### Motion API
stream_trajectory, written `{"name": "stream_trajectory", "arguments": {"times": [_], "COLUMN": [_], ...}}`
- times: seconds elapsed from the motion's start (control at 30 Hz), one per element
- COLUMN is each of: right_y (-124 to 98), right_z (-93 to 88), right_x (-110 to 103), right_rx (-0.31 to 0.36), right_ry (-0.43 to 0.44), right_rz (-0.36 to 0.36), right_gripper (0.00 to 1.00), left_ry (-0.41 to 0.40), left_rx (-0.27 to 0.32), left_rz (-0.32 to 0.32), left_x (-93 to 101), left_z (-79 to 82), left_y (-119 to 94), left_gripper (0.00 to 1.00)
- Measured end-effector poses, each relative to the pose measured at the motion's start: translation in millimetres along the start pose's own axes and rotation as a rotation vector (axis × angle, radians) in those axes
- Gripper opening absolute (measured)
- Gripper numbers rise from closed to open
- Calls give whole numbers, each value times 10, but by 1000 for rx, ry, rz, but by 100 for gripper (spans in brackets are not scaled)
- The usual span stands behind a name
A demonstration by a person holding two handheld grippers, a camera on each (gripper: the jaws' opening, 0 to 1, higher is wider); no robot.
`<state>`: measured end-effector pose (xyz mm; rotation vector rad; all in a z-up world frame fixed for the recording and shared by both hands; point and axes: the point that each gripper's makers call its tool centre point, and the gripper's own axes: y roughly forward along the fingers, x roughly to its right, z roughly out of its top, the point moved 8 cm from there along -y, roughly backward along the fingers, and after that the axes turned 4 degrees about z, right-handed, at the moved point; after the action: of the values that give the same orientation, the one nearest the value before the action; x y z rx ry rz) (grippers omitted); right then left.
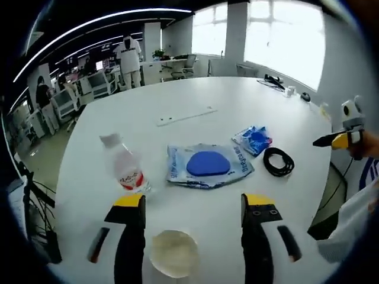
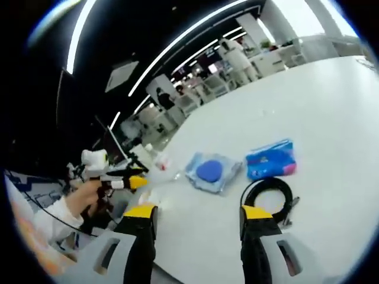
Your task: Arrange the tabletop items into an orderly group along one side of the table until the central work area is clear of visible clutter.
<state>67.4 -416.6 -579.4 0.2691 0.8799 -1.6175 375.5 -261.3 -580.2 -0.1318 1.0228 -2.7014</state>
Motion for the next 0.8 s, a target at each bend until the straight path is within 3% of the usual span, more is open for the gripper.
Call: {"name": "stream_trajectory", "arguments": {"times": [0.17, 0.43, 0.8], "right_y": [155, 462, 936], "right_z": [15, 58, 10], "right_x": [45, 154, 394], "right_rx": [-29, -48, -103], "right_ry": [-14, -18, 34], "right_rz": [-14, -34, -80], "right_gripper": [47, 36, 32], "left_ry": [37, -21, -98], "left_rx": [-58, -128, -188], "left_rz": [28, 37, 68], "left_x": [-50, -91, -173], "left_z": [80, 102, 107], "left_y": [306, 733, 1191], "left_gripper": [57, 52, 41]}}
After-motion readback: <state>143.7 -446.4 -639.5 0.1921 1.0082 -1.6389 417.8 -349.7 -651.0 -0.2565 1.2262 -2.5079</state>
